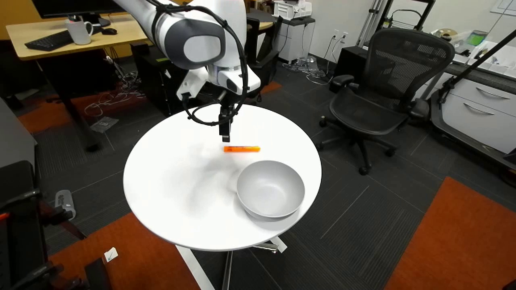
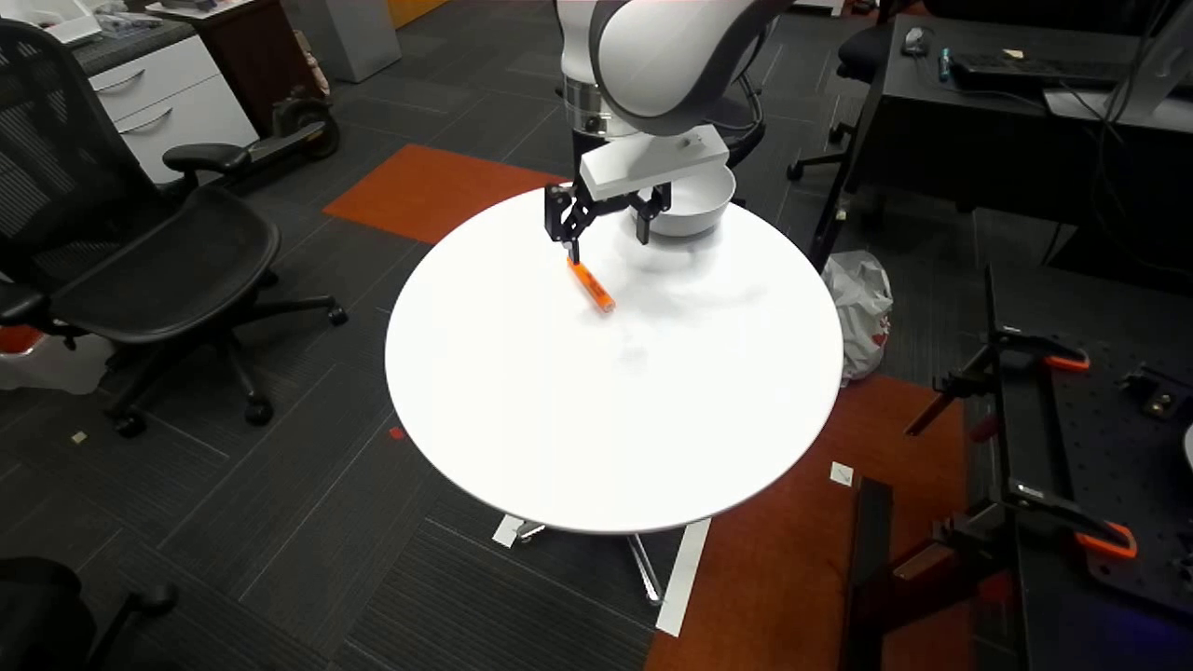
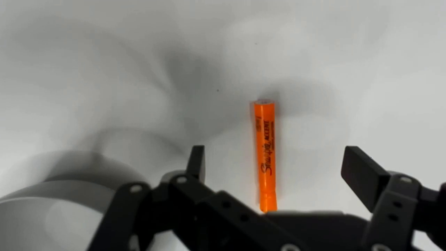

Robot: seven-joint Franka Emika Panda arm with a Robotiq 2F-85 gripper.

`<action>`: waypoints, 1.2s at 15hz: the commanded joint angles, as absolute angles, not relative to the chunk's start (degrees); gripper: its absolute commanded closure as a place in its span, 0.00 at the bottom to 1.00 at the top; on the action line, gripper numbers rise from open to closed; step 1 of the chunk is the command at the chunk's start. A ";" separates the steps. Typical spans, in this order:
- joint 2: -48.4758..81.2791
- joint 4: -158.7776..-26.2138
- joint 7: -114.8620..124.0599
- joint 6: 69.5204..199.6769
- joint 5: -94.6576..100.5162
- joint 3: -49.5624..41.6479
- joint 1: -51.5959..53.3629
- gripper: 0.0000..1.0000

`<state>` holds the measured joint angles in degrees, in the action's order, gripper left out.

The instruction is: Move the orange marker to the left

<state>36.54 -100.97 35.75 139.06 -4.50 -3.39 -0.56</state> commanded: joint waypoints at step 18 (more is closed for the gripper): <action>53.80 -79.82 32.83 129.52 -6.21 -5.74 -0.84 0.50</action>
